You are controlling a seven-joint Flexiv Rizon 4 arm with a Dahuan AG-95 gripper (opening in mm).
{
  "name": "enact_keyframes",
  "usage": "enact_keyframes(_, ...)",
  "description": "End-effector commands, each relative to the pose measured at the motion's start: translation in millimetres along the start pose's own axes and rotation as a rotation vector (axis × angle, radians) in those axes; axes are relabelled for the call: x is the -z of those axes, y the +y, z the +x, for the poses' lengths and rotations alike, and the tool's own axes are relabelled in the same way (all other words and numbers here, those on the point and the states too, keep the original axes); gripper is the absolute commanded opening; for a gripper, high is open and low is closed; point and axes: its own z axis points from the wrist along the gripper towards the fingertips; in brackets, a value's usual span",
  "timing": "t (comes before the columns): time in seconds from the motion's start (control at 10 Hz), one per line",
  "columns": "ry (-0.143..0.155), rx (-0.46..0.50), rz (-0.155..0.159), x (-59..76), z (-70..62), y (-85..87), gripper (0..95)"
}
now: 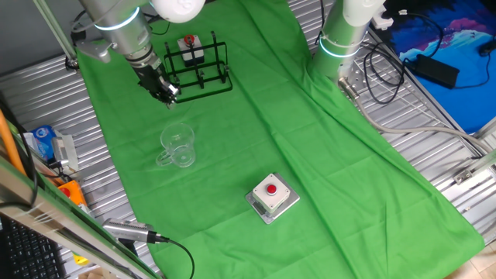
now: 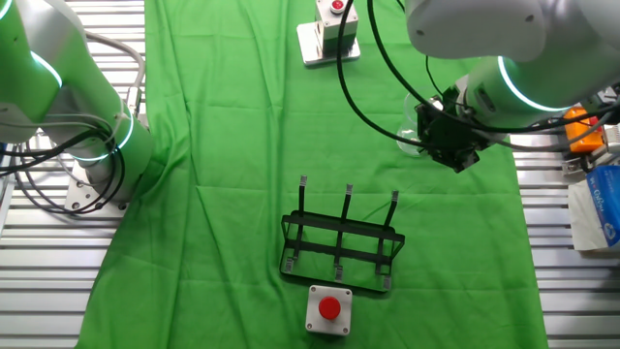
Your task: Take the cup off the cup rack
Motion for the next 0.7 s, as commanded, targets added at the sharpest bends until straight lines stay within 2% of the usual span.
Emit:
enact_keyframes(0.1,-0.001,0.001,-0.002,0.0,0.4,0.3,0.0)
enact_keyframes(0.7,-0.001,-0.021,0.000,-5.5,-8.9,8.7,0.0)
